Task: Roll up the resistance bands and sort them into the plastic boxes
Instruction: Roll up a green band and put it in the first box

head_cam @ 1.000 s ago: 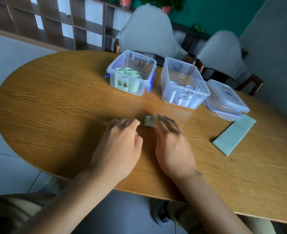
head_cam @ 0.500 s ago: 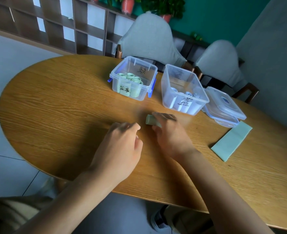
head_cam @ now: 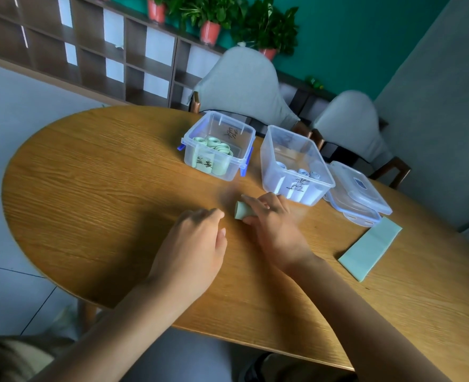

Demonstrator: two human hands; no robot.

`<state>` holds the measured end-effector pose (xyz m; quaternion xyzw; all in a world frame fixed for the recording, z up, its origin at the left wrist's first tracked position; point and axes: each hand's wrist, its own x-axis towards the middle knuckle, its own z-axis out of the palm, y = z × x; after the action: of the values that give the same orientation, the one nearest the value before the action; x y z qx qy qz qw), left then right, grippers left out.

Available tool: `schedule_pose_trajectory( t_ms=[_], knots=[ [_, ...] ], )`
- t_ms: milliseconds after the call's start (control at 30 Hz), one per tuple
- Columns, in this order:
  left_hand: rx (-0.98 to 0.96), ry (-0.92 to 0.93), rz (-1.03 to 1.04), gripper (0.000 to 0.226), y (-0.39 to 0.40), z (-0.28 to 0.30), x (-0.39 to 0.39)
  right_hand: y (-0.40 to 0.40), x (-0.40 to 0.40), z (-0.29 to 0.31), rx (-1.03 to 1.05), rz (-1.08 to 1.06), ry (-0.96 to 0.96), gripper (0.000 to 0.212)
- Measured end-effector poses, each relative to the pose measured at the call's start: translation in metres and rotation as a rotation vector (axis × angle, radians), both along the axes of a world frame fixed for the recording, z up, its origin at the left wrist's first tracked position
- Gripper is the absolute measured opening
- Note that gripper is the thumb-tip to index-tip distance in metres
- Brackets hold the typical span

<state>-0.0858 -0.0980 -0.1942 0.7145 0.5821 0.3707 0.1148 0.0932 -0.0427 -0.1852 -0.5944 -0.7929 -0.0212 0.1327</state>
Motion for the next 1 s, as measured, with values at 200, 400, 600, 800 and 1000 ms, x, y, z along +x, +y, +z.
schedule_pose_trajectory(
  t_ms=[200,400,600,800,1000],
  knots=[
    [-0.006,-0.038,-0.041,0.051,0.006,-0.001,-0.002,-0.017,-0.008,0.016,0.068,0.145,-0.104,0.048],
    [0.032,-0.098,-0.090,0.027,0.010,0.003,-0.011,-0.022,-0.008,0.041,0.003,0.263,-0.107,0.041],
    [0.037,-0.150,-0.182,0.020,0.011,0.005,-0.016,-0.029,-0.009,0.056,-0.143,0.268,0.087,0.037],
    [-0.007,-0.220,-0.158,0.022,0.015,0.001,-0.020,-0.031,-0.011,0.061,-0.311,0.218,0.458,0.031],
    [-0.002,-0.272,-0.121,0.023,0.019,-0.002,-0.025,-0.023,-0.022,0.061,-0.251,0.138,0.399,0.025]
  ],
)
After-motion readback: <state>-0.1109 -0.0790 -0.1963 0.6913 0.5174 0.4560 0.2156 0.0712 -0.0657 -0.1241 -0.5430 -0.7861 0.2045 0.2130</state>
